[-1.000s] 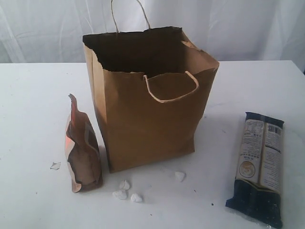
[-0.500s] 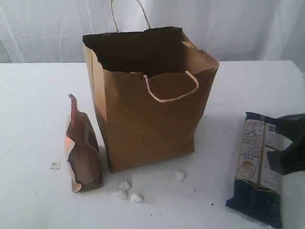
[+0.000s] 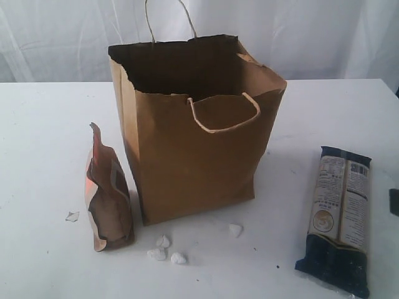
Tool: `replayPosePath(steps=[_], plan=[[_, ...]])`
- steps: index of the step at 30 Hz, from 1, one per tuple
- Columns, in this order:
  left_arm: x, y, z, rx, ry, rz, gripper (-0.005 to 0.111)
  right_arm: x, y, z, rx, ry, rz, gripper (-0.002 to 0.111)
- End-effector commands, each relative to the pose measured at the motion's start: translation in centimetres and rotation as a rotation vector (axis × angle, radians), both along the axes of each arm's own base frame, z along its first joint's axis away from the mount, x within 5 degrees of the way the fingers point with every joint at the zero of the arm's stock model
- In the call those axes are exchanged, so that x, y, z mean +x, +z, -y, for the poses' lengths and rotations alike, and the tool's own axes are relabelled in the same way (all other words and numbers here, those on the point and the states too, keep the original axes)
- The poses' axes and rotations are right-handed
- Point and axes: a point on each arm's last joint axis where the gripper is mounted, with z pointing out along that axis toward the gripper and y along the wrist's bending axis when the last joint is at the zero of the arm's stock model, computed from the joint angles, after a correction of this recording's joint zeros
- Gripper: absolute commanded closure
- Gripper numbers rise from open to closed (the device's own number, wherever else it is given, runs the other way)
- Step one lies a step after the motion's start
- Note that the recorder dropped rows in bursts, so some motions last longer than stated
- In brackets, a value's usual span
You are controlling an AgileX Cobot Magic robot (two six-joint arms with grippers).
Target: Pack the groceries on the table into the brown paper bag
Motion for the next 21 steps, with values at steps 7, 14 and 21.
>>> replayPosePath(steps=[7,14,21], plan=[[0.0,-0.1,0.0,-0.006,0.004,0.003,0.106,-3.3,-1.0,1.6,0.128,-0.093,0.123,0.108],[0.0,-0.1,0.0,-0.006,0.004,0.003,0.106,-4.7,-5.8,2.0,0.126,-0.094,0.113,0.108],[0.0,-0.1,0.0,-0.006,0.004,0.003,0.106,-5.4,-6.9,2.1,0.156,-0.081,0.207,0.108]])
